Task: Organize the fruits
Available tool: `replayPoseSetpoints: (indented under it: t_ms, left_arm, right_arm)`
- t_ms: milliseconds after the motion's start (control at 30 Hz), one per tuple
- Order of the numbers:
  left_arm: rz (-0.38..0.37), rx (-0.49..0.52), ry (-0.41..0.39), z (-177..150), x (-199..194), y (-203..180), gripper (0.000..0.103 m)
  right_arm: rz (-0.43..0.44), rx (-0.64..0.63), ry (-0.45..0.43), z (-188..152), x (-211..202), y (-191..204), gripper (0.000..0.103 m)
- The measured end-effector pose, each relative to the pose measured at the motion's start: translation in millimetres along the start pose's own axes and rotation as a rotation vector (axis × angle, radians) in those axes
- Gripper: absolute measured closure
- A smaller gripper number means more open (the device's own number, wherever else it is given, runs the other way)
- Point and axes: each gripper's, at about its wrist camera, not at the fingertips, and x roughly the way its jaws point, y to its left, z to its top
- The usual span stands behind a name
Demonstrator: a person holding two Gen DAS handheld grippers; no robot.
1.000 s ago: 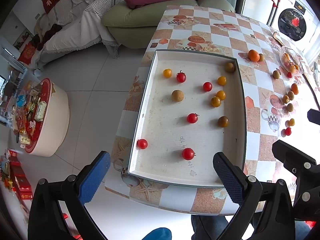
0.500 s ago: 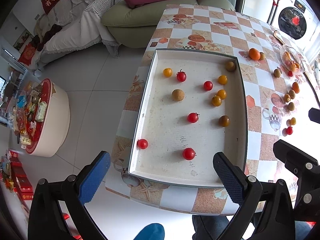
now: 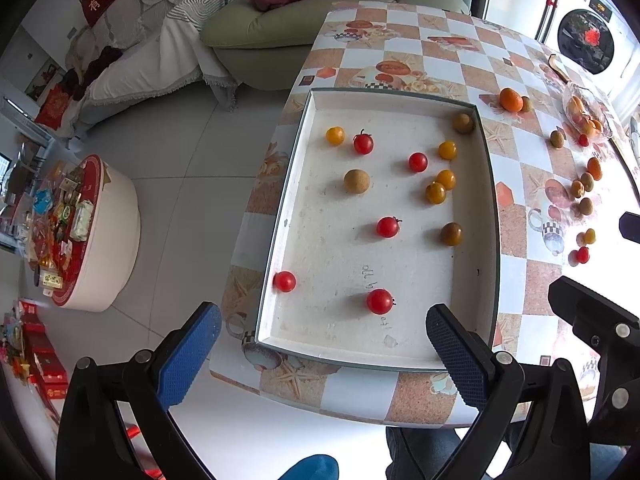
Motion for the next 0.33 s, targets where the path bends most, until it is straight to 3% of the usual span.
replayPoseSetpoints:
  t_ms: [333]
  left_arm:
    - [-0.01,0.015,-0.023,2.2,0.7,-1.6,0.0]
  right_arm:
    - [0.003,0.012,0.006,2.8,1.7,-0.9,0.0]
